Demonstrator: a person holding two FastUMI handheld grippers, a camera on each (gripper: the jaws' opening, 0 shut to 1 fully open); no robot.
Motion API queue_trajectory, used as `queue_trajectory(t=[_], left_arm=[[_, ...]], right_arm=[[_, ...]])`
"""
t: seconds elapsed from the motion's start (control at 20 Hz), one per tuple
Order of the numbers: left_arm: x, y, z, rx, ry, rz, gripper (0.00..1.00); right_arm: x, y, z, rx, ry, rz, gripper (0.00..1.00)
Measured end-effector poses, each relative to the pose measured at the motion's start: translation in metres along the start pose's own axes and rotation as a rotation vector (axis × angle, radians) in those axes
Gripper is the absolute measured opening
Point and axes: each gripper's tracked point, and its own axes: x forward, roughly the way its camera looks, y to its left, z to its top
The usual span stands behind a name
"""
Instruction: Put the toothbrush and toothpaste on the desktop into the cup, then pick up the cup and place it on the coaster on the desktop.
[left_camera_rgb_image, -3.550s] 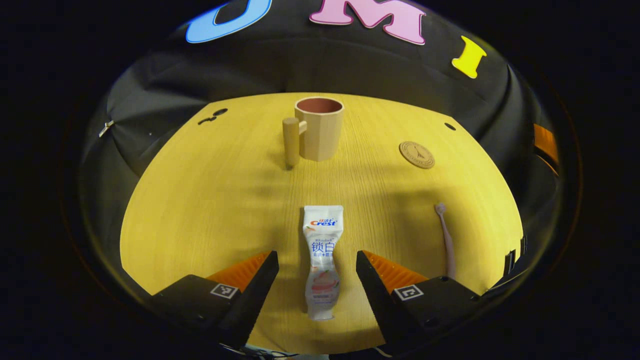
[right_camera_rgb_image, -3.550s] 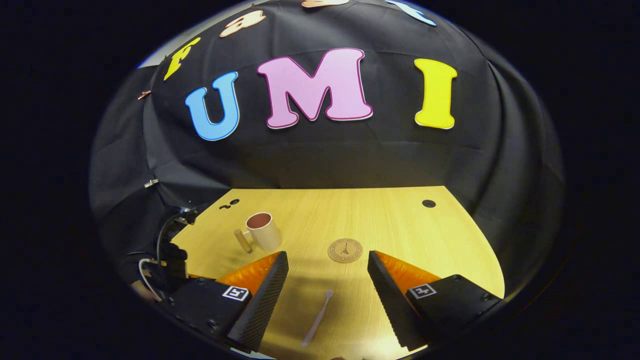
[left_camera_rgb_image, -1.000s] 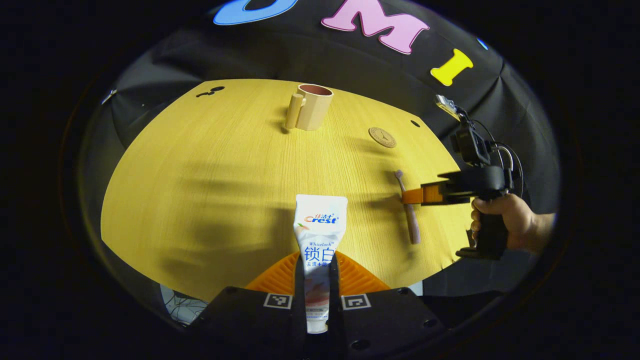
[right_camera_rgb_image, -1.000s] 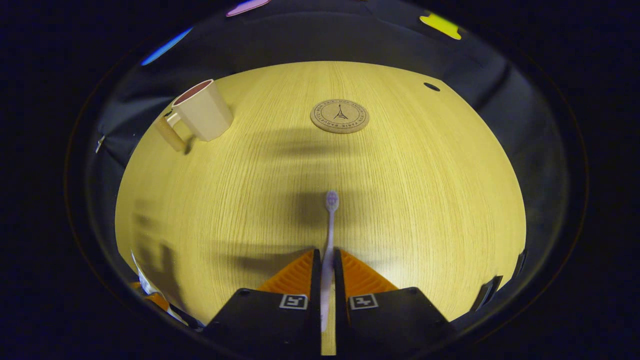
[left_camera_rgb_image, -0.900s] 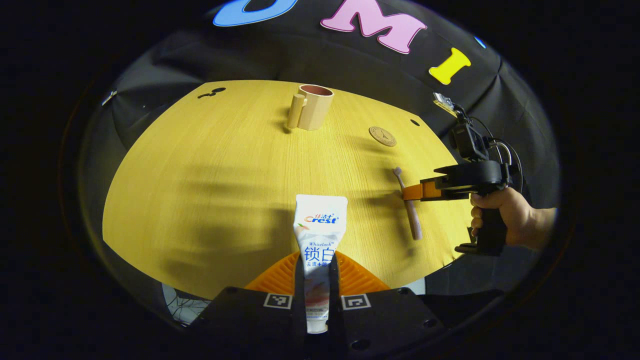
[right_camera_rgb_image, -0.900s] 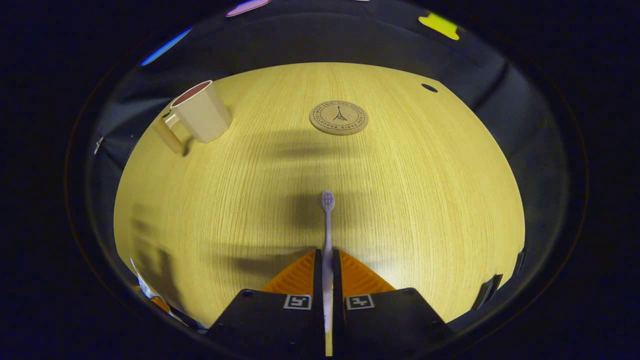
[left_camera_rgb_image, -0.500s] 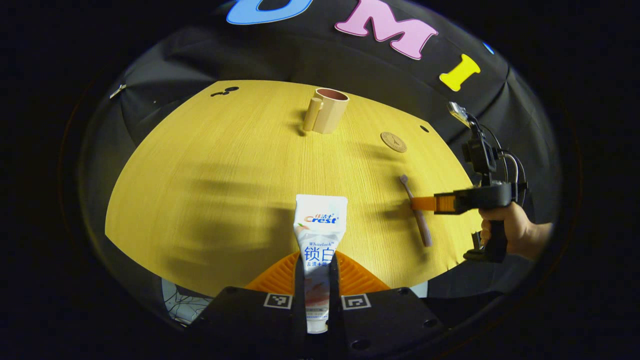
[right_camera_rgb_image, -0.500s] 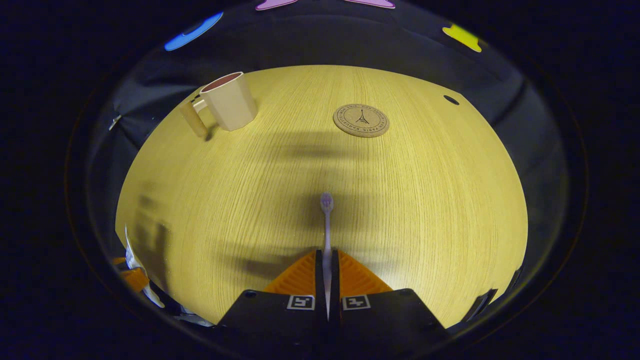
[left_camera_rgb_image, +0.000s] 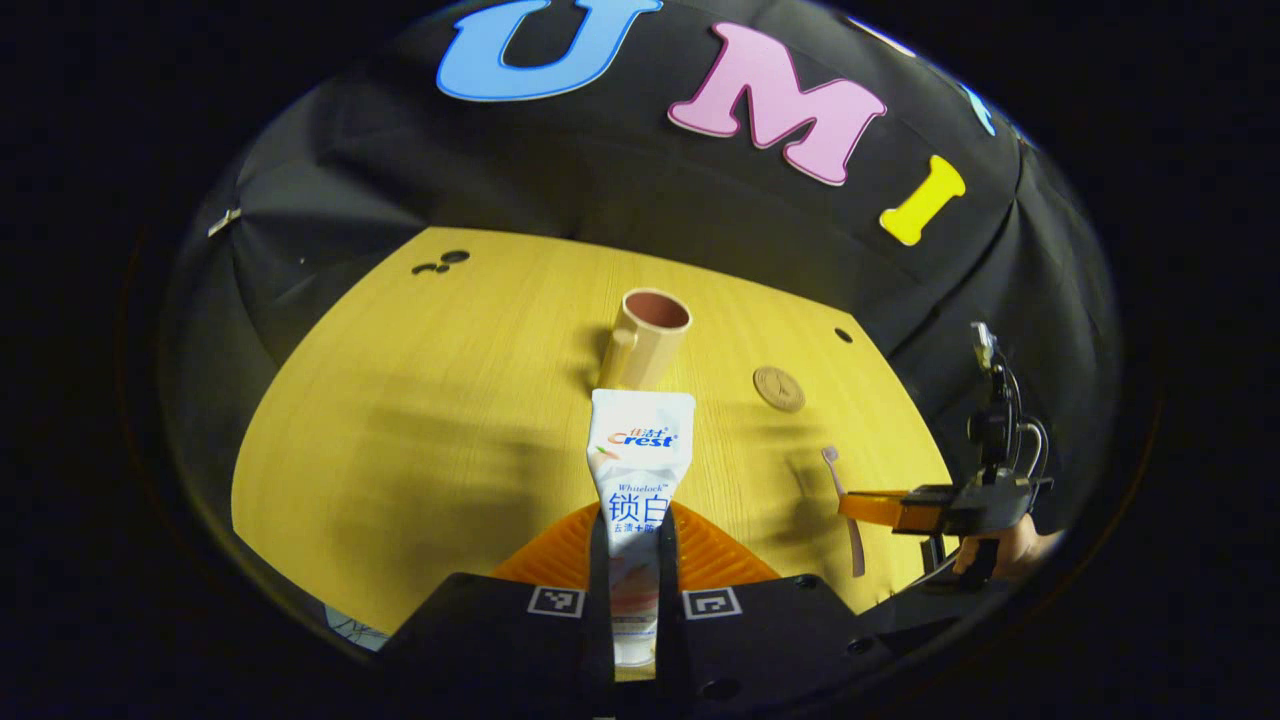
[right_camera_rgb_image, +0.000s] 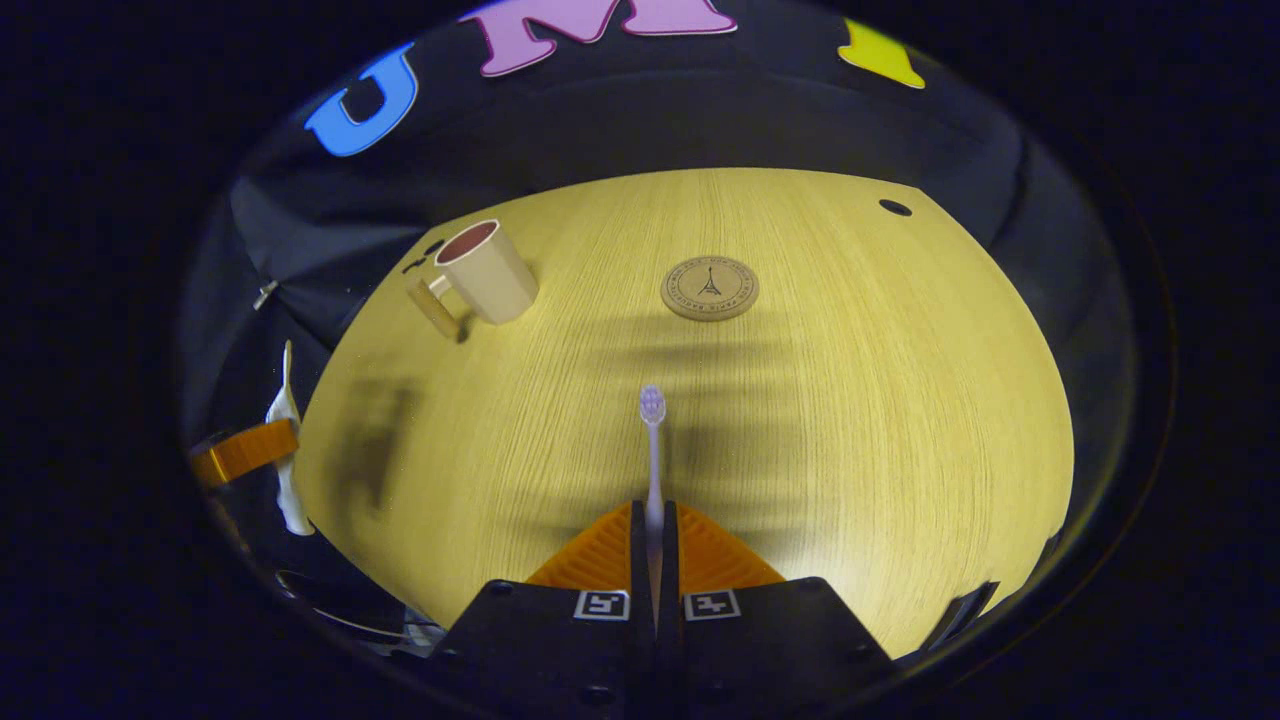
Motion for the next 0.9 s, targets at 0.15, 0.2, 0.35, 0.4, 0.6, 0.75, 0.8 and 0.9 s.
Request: queue_trajectory(t=[0.15, 0.2, 0.35, 0.4, 0.6, 0.75, 0.8, 0.9], left_arm=[[0.01, -0.014, 0.054, -0.006, -0.091, -0.044, 0.21], [0.014, -0.019, 0.073, 0.004, -0.12, -0.055, 0.21], [0.034, -0.026, 0.118, 0.04, -0.191, -0.054, 0.22], [0.042, -0.03, 0.133, 0.04, -0.222, -0.055, 0.21], [0.077, -0.046, 0.177, 0.011, -0.312, -0.107, 0.21], [0.111, -0.045, 0.196, 0.052, -0.353, -0.106, 0.21], [0.125, -0.045, 0.201, 0.058, -0.359, -0.115, 0.21], [0.145, -0.046, 0.209, 0.036, -0.383, -0.155, 0.21]], right_arm=[[-0.012, -0.005, 0.018, 0.038, -0.034, 0.027, 0.05], [-0.017, -0.006, 0.026, 0.056, -0.051, 0.037, 0.05], [-0.035, -0.001, 0.059, 0.034, -0.123, 0.079, 0.05], [-0.041, 0.001, 0.069, 0.015, -0.145, 0.087, 0.05], [-0.062, 0.006, 0.101, 0.0, -0.205, 0.126, 0.05], [-0.071, -0.003, 0.113, 0.007, -0.216, 0.132, 0.05], [-0.072, -0.007, 0.114, 0.013, -0.212, 0.132, 0.05], [-0.072, -0.015, 0.116, 0.03, -0.201, 0.127, 0.05]])
